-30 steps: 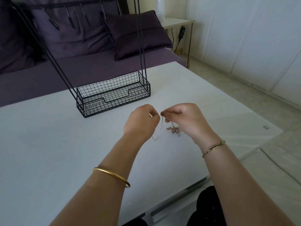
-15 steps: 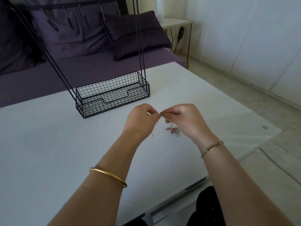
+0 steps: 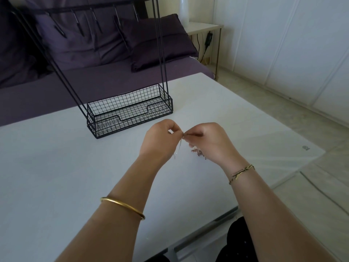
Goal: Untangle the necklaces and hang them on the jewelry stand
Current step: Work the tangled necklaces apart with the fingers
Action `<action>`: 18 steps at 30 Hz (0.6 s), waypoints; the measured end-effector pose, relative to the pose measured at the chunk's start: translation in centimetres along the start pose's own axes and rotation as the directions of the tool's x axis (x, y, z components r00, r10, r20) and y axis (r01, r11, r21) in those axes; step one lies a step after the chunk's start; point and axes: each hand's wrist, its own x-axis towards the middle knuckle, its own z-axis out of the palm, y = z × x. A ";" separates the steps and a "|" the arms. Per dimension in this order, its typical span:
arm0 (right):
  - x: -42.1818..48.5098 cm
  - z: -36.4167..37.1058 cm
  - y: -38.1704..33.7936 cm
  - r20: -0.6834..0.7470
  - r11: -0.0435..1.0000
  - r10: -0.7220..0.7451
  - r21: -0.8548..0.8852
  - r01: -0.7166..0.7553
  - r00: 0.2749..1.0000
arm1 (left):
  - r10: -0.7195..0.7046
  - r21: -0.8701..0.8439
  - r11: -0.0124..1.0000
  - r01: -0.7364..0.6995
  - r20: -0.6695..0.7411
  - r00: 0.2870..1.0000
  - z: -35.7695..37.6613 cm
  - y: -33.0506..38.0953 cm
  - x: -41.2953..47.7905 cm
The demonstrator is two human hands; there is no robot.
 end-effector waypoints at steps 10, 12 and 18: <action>-0.1 0.1 -0.1 -0.015 0.998 -0.030 -0.063 0.029 0.999 | 0.109 0.271 0.959 -0.085 -0.074 0.991 0.5 0.2 -0.1; -0.1 0.2 0.0 -0.003 0.996 -0.021 -0.092 0.020 1.000 | 0.121 0.263 0.960 -0.095 -0.086 0.989 0.5 0.3 -0.1; 0.3 0.6 0.6 -0.032 0.957 0.054 -0.284 -0.061 0.998 | 0.114 0.146 0.984 -0.100 -0.093 0.989 0.4 0.2 0.1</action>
